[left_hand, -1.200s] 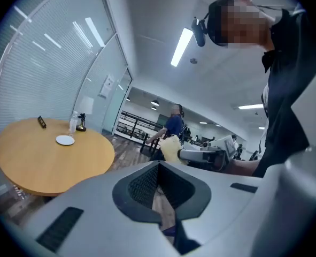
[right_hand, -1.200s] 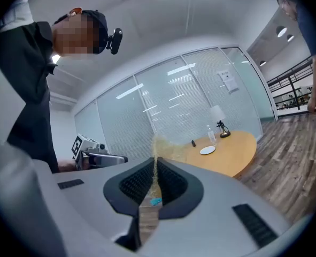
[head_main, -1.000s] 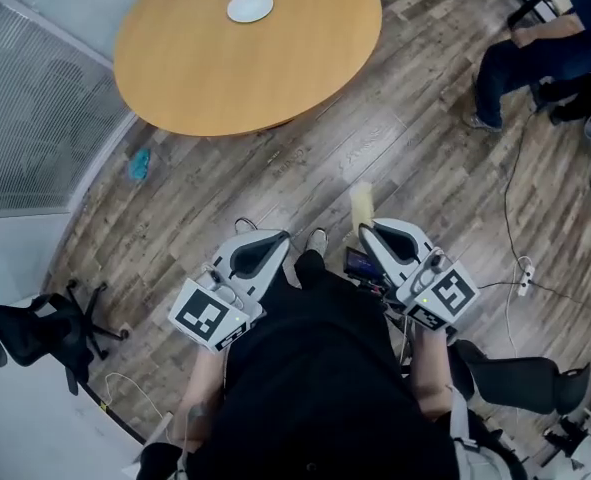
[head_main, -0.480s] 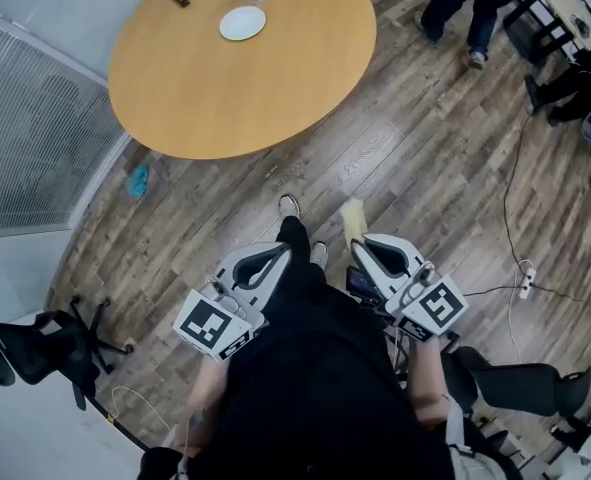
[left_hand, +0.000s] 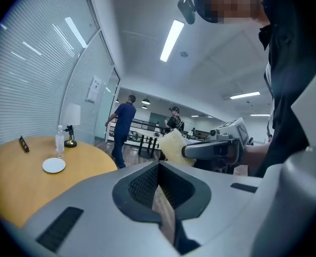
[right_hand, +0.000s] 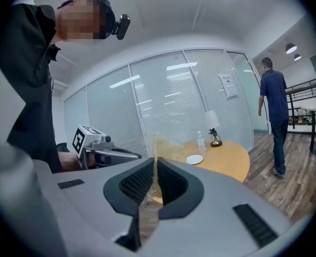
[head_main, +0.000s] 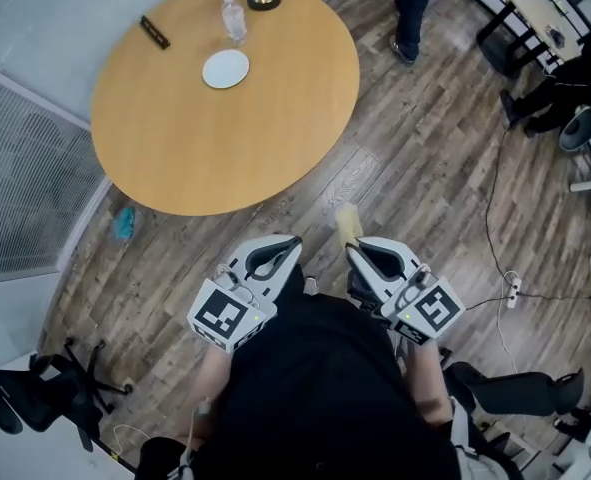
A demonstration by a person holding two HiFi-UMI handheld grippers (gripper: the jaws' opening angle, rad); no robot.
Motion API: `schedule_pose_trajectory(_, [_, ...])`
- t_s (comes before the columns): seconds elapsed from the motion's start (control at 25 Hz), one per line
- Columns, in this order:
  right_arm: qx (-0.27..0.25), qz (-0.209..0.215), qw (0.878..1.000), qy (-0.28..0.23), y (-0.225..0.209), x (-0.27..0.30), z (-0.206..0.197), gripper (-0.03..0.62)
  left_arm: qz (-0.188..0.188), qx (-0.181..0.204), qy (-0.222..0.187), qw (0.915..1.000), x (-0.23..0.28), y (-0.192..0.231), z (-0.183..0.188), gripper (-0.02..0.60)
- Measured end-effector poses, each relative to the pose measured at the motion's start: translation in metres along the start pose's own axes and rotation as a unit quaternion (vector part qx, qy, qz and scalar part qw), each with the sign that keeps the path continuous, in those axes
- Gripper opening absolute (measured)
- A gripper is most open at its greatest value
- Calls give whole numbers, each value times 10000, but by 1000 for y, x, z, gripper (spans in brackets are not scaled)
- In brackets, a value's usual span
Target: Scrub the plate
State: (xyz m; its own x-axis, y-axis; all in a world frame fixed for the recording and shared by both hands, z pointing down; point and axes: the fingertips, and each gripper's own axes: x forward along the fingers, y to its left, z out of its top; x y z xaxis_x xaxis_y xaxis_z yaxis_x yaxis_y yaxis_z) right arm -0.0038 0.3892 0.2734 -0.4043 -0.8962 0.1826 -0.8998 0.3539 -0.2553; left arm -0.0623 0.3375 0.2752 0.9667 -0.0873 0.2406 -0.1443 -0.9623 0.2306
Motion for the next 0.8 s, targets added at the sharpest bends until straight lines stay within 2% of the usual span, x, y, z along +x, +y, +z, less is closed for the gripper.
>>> schedule_pose_trajectory(0.12, [-150, 28, 9999, -21, -13, 31, 16, 26, -64, 93, -30, 9999, 8, 28, 11, 6])
schedule_pose_trajectory(0.24, [-309, 143, 9994, 92, -14, 63, 23, 26, -208, -57, 54, 9998, 11, 49, 3, 6])
schedule_pose_trajectory(0.36, [-314, 218, 9993, -36, -12, 86, 41, 26, -326, -263, 45, 9991, 13, 66, 5, 6])
schedule_pose_trajectory(0.8, [-100, 359, 9990, 250, -43, 130, 38, 26, 140, -533, 22, 9985, 5, 120, 7, 6])
